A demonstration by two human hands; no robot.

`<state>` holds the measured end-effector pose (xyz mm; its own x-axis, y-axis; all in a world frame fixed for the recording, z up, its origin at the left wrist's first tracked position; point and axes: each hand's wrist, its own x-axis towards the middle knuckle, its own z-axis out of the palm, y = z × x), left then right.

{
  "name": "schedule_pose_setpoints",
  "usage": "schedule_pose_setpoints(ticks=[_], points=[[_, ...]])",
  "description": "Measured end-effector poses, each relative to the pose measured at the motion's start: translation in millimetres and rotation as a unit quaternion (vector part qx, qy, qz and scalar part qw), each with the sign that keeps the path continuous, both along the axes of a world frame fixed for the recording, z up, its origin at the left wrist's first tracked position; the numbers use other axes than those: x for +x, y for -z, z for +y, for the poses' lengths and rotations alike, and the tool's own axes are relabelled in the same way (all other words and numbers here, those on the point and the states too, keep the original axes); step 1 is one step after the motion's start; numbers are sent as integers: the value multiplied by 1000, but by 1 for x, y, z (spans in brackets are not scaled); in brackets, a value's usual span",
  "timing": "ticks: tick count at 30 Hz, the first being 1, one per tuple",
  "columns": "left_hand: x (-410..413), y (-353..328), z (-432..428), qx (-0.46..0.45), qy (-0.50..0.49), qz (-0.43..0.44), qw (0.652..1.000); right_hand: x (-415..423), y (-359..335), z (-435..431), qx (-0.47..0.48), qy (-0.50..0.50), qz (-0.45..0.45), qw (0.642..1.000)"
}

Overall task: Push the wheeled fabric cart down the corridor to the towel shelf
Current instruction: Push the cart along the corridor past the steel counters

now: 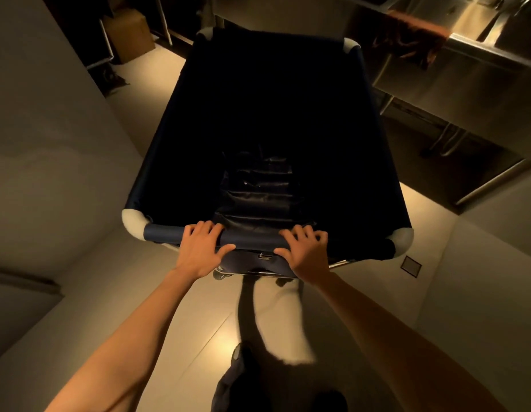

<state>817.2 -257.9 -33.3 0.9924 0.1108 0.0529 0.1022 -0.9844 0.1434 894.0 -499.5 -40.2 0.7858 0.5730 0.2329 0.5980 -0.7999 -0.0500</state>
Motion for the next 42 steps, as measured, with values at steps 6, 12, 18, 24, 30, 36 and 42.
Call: schedule_pose_setpoints(ticks=[6,12,18,24,30,36,42], points=[[-38,0,-59,-12,-24,-4,1000,-25,-7,-49,-40,-6,86,995],[-75,5,-128,-12,-43,-4,999,-48,-13,-115,-80,-21,77,994],[-98,10,-190,-19,-63,-15,998,-56,-12,-172,-98,-43,84,991],[-106,14,-222,-29,-82,-30,996,-56,-9,-199,-95,-55,65,992],[-98,13,-211,-13,-88,-33,995,-51,-10,-187,-80,-74,60,992],[-68,9,-194,-24,-94,-28,995,-23,-12,-167,-90,-75,67,991],[-18,11,-172,-22,-95,-24,995,31,-7,-146,-96,-77,39,992]])
